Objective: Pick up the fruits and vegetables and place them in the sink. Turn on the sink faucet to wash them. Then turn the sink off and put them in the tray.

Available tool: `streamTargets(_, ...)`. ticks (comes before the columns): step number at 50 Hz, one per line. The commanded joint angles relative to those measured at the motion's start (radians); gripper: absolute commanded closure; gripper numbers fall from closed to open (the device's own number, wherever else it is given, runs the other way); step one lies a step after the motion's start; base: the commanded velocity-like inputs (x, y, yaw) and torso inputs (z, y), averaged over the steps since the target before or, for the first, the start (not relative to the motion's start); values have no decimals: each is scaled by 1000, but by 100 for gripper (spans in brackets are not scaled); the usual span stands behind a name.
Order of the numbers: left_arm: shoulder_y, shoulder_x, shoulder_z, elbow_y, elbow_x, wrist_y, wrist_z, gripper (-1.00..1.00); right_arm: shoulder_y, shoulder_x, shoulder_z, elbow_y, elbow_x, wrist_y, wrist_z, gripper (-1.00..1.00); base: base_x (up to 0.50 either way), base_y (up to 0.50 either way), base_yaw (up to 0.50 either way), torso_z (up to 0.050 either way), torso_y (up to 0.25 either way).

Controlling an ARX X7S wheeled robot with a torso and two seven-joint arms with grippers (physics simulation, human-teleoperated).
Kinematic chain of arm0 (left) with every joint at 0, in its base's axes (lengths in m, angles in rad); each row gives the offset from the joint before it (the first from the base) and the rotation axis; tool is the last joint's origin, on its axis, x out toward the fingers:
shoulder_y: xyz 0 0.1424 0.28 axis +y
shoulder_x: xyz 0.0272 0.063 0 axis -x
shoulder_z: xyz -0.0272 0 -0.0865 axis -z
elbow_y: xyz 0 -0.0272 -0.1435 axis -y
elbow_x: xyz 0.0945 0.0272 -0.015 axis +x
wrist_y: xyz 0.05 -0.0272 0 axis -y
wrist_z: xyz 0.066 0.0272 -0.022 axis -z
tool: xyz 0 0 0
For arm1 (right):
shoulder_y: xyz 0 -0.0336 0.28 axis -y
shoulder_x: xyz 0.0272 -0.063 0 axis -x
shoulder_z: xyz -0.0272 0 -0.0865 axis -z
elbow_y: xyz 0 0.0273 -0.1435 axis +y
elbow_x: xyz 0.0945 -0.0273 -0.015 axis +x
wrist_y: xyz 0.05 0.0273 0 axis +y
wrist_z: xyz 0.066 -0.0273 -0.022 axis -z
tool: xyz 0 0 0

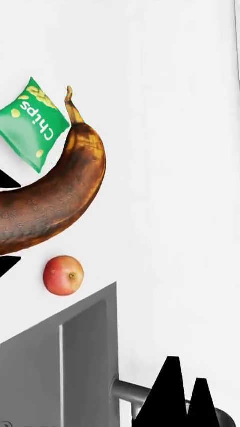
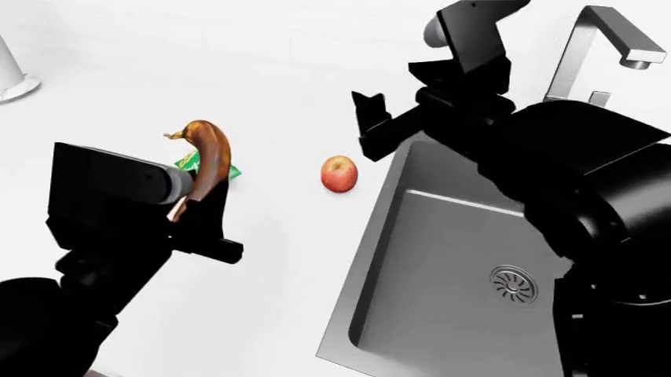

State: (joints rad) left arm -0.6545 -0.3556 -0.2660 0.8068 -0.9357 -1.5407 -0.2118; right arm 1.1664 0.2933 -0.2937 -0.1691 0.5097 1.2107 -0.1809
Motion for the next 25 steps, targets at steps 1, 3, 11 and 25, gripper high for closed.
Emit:
streamTargets(1,-41,-10,-35,0,-158,-16,-124,100,67,-15,-89,200,-29,-53,-67,-100,0,0,0,0,0)
streamTargets(3,-40,-15,-30,-3,-175,-11,-140,100,72,-20,-88,193,-5,-27,-86,-100,0,0,0,0,0)
streamTargets(11,-36,-31,-10,-18,-208,14,-169,100,67,-2,-134,156,46,33,-150,-100,0,0,0,0,1)
streamTargets(25,-34,-43,7,-30,-243,43,-194,100,68,-1,-229,227,5,8,-160,-100,0,0,0,0,0)
